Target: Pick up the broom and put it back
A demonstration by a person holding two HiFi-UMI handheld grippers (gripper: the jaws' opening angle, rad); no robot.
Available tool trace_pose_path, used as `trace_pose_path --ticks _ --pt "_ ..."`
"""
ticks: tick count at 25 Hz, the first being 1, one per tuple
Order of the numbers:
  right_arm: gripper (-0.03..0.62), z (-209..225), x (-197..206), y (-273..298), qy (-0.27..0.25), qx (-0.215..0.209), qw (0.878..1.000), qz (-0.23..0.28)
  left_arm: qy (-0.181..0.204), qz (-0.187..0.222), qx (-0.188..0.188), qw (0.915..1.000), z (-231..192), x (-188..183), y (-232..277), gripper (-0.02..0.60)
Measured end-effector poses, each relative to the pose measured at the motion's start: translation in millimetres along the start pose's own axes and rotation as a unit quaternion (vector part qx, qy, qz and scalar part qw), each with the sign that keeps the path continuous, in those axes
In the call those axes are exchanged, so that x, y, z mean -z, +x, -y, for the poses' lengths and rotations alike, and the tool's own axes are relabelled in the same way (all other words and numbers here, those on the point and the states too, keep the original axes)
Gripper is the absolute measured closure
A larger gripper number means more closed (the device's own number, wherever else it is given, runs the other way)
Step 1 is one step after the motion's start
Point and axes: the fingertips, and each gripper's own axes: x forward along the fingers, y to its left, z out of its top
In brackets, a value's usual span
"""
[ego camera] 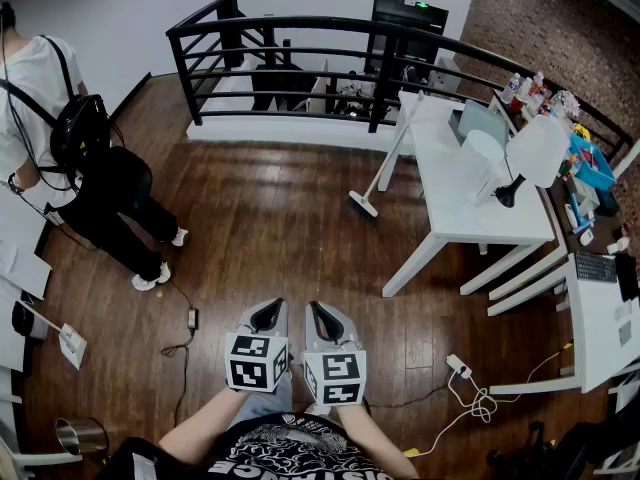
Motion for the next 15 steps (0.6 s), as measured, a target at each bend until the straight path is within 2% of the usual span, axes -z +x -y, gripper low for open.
trace_pose_path --ticks 8,15 --pt "0.585 -4.9 -28.6 89.0 -0.007 -0.017 1.0 -0.013 -0.01 0.002 -0.018 0.9998 -70.1 -45.7 45.4 0.577" --pt "0.576 -4.3 -61.6 158.9 -0.017 -0.015 0.999 -0.022 -0.02 0.002 -0.006 0.9998 -116.3 -86.0 88.4 0.577"
